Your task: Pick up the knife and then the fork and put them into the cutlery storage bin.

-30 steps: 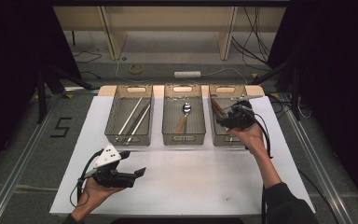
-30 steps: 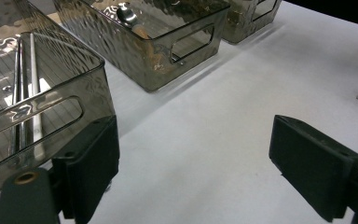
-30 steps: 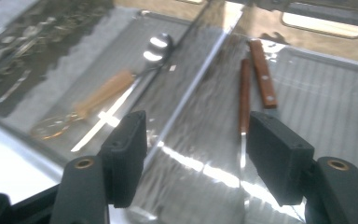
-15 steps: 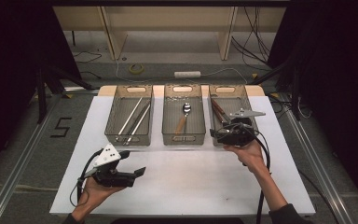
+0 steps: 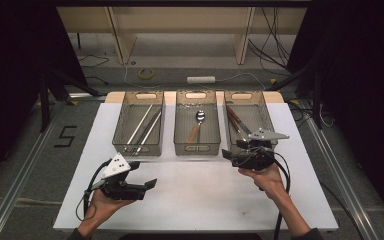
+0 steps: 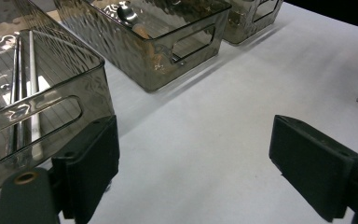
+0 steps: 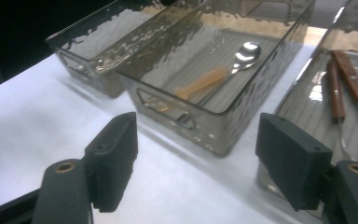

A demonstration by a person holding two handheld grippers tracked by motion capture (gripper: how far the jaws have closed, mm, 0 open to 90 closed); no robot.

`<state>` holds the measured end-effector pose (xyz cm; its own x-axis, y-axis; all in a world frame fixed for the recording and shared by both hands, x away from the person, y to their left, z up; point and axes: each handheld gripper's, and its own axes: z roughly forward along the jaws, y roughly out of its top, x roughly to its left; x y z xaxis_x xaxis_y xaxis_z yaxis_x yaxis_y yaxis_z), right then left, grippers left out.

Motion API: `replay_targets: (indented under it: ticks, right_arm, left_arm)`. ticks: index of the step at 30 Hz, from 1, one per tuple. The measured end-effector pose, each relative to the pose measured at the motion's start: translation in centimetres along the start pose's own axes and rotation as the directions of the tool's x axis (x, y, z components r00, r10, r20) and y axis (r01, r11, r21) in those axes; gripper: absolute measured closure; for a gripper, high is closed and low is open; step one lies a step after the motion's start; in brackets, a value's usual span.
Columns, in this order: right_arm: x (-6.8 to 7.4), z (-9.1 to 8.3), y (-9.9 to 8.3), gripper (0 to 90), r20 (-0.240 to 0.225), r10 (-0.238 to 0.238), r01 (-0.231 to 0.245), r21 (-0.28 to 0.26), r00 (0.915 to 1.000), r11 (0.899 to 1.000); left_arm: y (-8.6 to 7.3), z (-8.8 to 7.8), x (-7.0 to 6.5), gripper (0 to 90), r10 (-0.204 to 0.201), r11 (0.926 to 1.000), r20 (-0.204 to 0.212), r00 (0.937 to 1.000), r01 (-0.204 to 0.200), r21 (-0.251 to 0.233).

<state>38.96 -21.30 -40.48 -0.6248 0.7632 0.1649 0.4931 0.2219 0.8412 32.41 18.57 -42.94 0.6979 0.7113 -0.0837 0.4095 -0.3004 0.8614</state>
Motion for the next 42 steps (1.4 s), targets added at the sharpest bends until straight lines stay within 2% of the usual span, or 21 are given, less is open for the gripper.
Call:
replay_targets:
  ticks: [14,24,28,33,42]
  right_arm:
    - [2.2,-1.2,-1.7,28.7,-0.067,-0.051,0.049,-0.041,0.9965,0.998]
    - [3.0,-2.0,-3.5,28.3,-0.081,-0.065,0.061,-0.05,0.9946,0.997]
    - [3.0,-2.4,-4.2,27.9,-0.098,-0.057,0.052,-0.049,0.9936,0.997]
    - [3.2,-2.8,-5.0,27.7,-0.091,-0.066,0.062,-0.041,0.9937,0.997]
    - [2.9,-3.4,-6.0,26.8,-0.073,-0.052,0.049,-0.052,0.996,0.997]
  left_arm:
    - [0.0,-0.1,0.0,15.6,-0.009,0.9999,0.012,0.9999,0.009,-0.009]
    - [0.0,-0.2,0.0,15.6,-0.013,0.9998,0.02,0.9997,0.013,-0.013]
    - [-0.1,-0.2,0.0,15.6,-0.015,0.9998,0.021,0.9997,0.015,-0.016]
    - [0.0,-0.3,0.0,15.6,-0.022,0.9995,0.025,0.9995,0.022,-0.023]
    - [0.0,-0.4,0.1,15.6,-0.034,0.9989,0.033,0.9989,0.035,-0.03]
